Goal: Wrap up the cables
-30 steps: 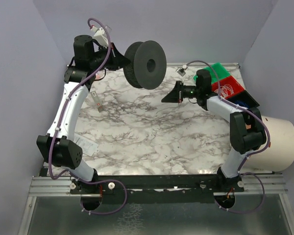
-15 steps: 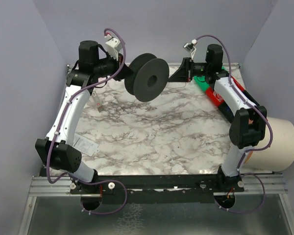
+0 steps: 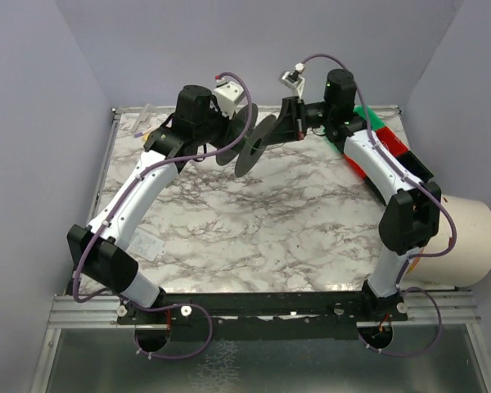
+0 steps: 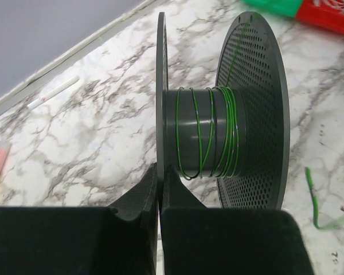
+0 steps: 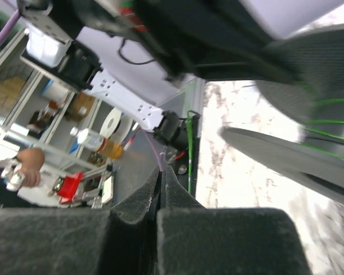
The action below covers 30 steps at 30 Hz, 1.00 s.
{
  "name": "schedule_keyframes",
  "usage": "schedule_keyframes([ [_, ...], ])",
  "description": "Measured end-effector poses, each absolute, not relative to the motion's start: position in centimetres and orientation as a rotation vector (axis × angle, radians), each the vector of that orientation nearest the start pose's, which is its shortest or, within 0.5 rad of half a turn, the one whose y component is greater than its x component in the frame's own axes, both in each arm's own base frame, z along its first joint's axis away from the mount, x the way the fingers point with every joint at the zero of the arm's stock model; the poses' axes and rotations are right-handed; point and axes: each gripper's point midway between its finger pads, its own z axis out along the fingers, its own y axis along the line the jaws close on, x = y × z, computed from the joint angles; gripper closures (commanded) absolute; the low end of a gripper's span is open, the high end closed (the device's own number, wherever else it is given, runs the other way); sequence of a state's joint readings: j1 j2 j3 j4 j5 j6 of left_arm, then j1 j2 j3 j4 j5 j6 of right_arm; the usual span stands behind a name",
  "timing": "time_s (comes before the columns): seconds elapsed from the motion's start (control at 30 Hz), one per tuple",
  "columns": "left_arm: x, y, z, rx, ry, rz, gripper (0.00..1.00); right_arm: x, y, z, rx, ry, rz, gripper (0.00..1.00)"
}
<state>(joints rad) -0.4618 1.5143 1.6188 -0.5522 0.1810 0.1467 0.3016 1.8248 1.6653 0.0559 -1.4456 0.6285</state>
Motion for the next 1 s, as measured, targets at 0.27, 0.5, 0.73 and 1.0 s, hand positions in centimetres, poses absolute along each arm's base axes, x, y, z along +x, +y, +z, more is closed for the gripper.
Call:
schedule_keyframes([
  [0.27,41.5,-20.9,28.8,0.543,2.018,-0.23,1.0,26.9,35.1,35.1,-1.18,1.642,1.95,1.0],
  [0.5,42.6,-20.6,29.6,0.418,2.047,-0.24,1.0,25.4,37.9,31.9,-1.263,1.658,1.936,1.0],
  [0.73,43.9,-19.3,32.8,0.257,2.0,-0.487,1.0,24.8,37.7,25.9,-1.246,1.791,1.879,1.0],
  [1.0,43.8,-19.6,35.0,0.208,1.9,-0.809,1.0,25.1,36.5,22.7,-1.259,1.793,1.78,1.0],
])
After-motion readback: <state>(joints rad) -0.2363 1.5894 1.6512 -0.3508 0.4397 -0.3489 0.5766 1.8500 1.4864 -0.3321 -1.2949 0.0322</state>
